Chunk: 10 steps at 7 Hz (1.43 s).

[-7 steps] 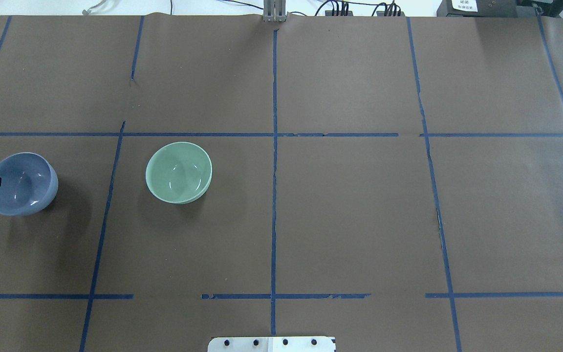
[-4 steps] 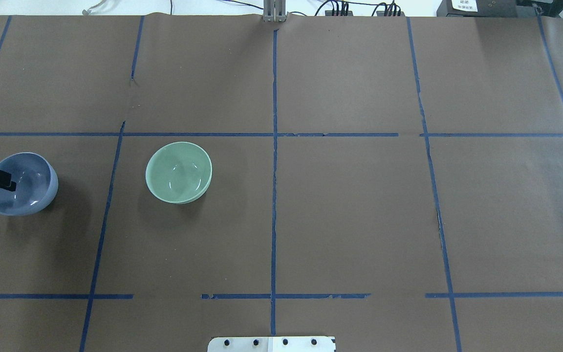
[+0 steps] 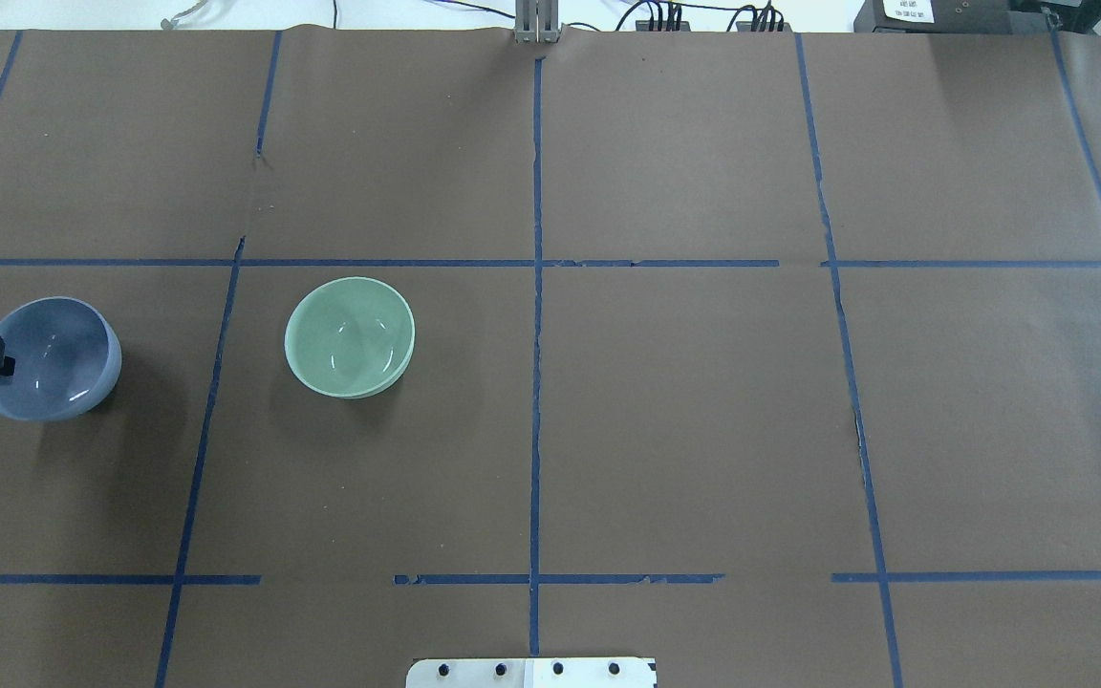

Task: Stack blue bowl on green bowl
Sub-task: 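Grasp the light blue bowl rim with the left gripper and lift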

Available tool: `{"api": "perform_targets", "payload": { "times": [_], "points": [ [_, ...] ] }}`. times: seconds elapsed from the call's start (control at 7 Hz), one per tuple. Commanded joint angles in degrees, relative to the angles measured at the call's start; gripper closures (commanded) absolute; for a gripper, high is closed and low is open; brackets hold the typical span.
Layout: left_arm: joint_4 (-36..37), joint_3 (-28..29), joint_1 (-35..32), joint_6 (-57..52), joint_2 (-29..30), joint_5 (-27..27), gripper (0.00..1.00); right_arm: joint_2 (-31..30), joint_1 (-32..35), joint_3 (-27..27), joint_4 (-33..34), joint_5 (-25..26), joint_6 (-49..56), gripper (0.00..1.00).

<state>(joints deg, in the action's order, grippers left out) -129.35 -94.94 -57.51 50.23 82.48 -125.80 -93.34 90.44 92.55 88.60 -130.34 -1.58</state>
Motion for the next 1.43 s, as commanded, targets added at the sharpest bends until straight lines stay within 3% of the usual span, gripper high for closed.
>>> {"api": "perform_targets", "payload": {
  "times": [0.0, 0.29, 0.43, 0.57, 0.71, 0.86, 1.14, 1.29],
  "points": [
    [0.9, -6.3, -1.6, -2.3, -3.4, -0.8, 1.0, 0.0, 0.0, 0.0, 0.0, 0.0, 0.0, 0.0],
    [11.3, -13.3, -8.0, -8.7, -3.3, -6.5, 1.0, 0.0, 0.0, 0.0, 0.0, 0.0, 0.0, 0.0],
    [22.7, -18.8, -10.6, -14.0, -2.6, -6.4, 1.0, 0.0, 0.0, 0.0, 0.0, 0.0, 0.0, 0.0],
    [34.4, -22.5, -14.8, -18.8, 1.6, -6.3, 1.0, 0.0, 0.0, 0.0, 0.1, 0.0, 0.0, 0.0],
    [43.9, -23.5, -19.7, -20.5, 9.4, -6.0, 1.0, 0.0, 0.0, 0.0, 0.0, 0.0, 0.0, 0.0],
    [52.7, -26.2, -20.9, -20.5, 14.5, -5.7, 1.0, 0.0, 0.0, 0.0, 0.0, -0.1, -0.1, 0.0],
    [56.0, -29.0, -17.8, -14.8, 16.4, -5.7, 1.0, 0.0, 0.0, 0.0, 0.1, 0.0, 0.0, 0.0],
    [56.0, -29.5, -12.5, -6.9, 19.7, -5.7, 1.0, 0.0, 0.0, 0.0, 0.0, 0.0, 0.0, 0.0]
  ]
}}
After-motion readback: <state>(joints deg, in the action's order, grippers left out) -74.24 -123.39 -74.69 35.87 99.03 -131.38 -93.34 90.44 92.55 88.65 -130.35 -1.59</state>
